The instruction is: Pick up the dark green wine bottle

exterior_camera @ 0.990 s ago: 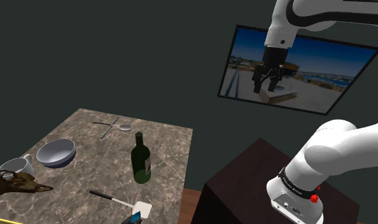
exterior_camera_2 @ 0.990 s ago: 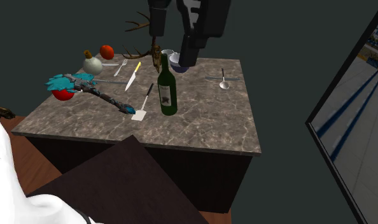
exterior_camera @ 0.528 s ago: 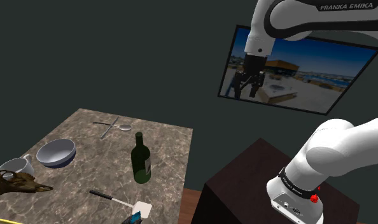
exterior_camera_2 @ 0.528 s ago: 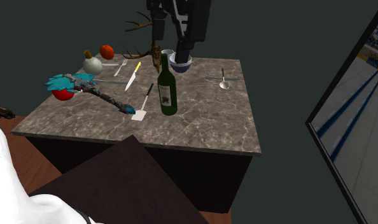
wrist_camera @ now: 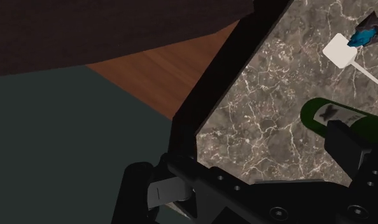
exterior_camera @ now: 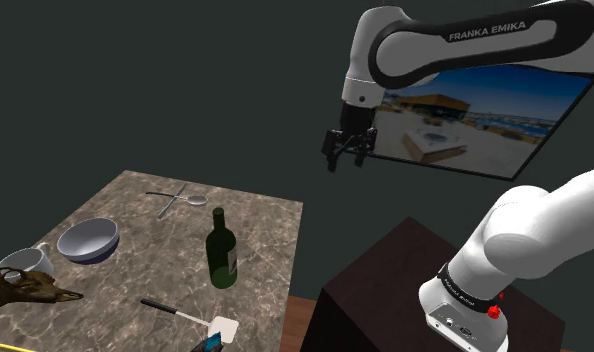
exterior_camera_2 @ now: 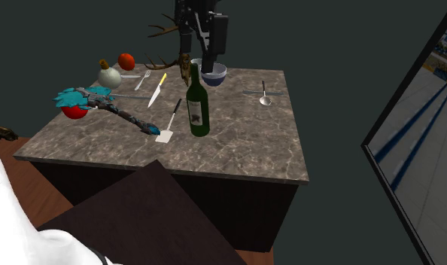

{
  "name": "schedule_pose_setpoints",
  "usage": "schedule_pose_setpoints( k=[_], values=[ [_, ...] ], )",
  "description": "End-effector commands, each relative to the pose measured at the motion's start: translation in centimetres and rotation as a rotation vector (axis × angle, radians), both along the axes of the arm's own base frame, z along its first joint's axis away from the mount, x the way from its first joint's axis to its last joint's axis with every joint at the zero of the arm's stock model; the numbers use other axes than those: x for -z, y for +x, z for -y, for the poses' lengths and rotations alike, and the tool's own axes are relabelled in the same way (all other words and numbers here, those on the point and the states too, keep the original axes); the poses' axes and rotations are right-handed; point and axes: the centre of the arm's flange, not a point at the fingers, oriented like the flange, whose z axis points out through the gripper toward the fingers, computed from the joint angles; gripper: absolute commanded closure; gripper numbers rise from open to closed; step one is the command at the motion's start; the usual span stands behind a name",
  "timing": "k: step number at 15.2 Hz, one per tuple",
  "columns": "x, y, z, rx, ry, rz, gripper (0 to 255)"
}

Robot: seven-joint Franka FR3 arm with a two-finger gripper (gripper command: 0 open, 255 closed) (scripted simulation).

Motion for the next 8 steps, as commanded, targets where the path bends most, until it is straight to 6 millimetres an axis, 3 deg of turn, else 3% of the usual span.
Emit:
schedule_pose_setpoints(
  k=[1, 8],
  values=[
    [1.2, 1.3, -2.1, -0.002, -0.002, 0.01, 0],
    [5.0, 5.4, -9.4, -0.01, -0.014, 0.043, 0]
  ],
)
